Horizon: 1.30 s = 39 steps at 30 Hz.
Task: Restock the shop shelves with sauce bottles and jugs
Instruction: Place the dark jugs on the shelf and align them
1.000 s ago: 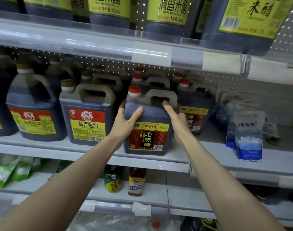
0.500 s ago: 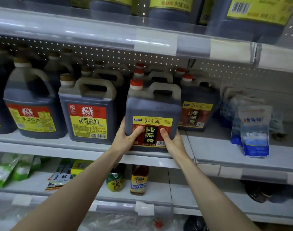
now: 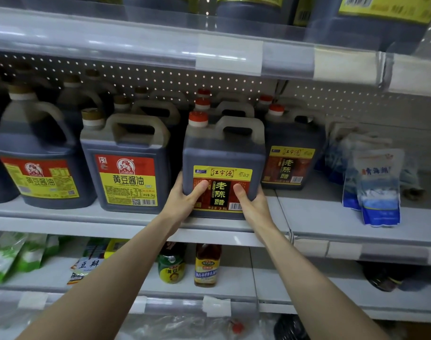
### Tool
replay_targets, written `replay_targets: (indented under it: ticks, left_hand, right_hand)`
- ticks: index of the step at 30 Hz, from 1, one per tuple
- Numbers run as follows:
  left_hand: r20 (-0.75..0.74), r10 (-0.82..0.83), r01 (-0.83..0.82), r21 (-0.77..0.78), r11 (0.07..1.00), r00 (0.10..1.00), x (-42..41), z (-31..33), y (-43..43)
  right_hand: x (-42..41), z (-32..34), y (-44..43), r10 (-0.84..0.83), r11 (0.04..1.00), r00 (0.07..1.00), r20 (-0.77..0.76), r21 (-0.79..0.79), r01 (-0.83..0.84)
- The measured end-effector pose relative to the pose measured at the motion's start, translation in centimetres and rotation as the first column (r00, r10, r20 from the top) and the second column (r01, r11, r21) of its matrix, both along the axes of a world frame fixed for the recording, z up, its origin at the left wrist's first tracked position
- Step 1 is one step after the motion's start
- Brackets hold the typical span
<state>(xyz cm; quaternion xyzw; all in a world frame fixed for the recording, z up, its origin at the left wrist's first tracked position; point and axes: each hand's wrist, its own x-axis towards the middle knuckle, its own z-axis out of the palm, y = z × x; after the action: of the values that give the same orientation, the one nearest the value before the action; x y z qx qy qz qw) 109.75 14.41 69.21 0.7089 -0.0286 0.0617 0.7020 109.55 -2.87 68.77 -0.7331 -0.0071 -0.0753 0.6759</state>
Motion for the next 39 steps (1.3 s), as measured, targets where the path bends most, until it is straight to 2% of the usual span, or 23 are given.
replay_targets:
  ticks: [29,35,39]
  left_hand:
    - [-0.018,-0.014,0.015,0.022,1.0,1.0,0.1,0.1,0.3]
    - [0.002,-0.016,0.016,0.024,1.0,1.0,-1.4,0.8,0.7]
    - [-0.013,-0.072,0.072,0.05,0.996,0.997,-3.7,0.8,1.7]
  right_hand:
    - [0.0,-0.1,0.1,-0.004,0.999,0.999,-0.033,-0.038,0.003]
    - [-1.3,0.4,0.2,-0.029,0.998,1.0,-0.005,-0.05,0.029]
    - [-3.7,0.6,0.7,-0.046,0.996,0.999,0.009,-0.082,0.047]
